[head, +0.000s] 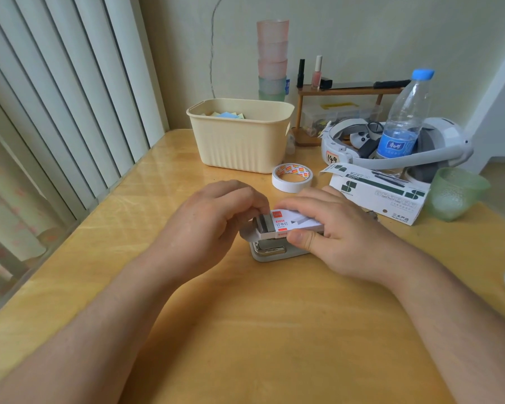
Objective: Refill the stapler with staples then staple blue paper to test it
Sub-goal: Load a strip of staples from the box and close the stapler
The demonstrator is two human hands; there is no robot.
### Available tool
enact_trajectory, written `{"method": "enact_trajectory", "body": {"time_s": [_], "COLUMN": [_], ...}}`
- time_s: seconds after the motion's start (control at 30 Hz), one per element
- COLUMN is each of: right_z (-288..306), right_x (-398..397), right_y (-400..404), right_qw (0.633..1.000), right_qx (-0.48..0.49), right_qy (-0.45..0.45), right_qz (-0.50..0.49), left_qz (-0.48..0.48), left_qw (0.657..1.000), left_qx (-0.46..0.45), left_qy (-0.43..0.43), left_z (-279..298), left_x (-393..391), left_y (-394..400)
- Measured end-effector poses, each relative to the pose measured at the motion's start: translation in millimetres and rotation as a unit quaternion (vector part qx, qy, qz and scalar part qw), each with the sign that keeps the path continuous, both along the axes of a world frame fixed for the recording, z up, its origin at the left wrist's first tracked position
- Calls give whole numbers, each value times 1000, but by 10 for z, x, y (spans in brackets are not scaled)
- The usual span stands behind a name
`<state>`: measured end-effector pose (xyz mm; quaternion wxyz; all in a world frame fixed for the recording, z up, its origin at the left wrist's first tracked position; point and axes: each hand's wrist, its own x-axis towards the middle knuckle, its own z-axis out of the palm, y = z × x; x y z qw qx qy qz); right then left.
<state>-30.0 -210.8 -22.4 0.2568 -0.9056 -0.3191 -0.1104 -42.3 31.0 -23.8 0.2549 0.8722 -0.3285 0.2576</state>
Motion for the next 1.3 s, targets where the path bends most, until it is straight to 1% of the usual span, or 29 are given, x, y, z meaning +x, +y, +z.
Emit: {"method": "enact_trajectory", "body": {"time_s": [0.17, 0.47, 0.53, 0.6, 0.63, 0.7, 0.73, 0.9, 0.97, 1.0, 1.1, 1.23, 1.3], "right_z": [-11, -45, -48, -52, -54, -51, -51, -60, -52, -45, -39, -44, -42], "right_x": [8, 26, 27, 32, 37, 41, 39, 30, 31, 28, 15, 19, 19], "right_y": [-20, -30, -37, -44, -46, -43, -39, -23, -29, -30, -26, -25, -26], "right_qw": [1000, 1000, 1000, 1000, 1000, 999, 999, 1000, 999, 999, 999, 998, 999], "right_qx": [3, 0, 9, 16, 19, 25, 26, 19, 27, 31, 38, 39, 34], "right_qy": [-1, 3, 4, 1, 1, 0, -1, -1, 3, 2, -3, -4, -5], "right_qz": [-9, -10, -14, -18, -19, -20, -20, -14, -19, -21, -24, -39, -37], "left_qz": [-17, 2, -2, -19, -29, -45, -49, -68, -59, -56, -64, -60, -53], "left_qw": [999, 1000, 1000, 995, 987, 953, 940, 896, 877, 861, 800, 754, 750], "left_qx": [-21, -4, -21, -70, -119, -219, -249, -298, -322, -336, -382, -427, -429], "left_qy": [21, 10, 23, 64, 109, 203, 229, 321, 352, 377, 458, 495, 501], "left_z": [14, -4, -3, -18, -28, -62, -80, -117, -105, -99, -79, -57, -52], "left_x": [-16, -7, -16, -22, -22, -11, -5, 9, 6, 3, -22, -11, -13], "left_y": [9, 24, 23, 10, -5, -35, -51, -77, -93, -106, -154, -182, -188]}}
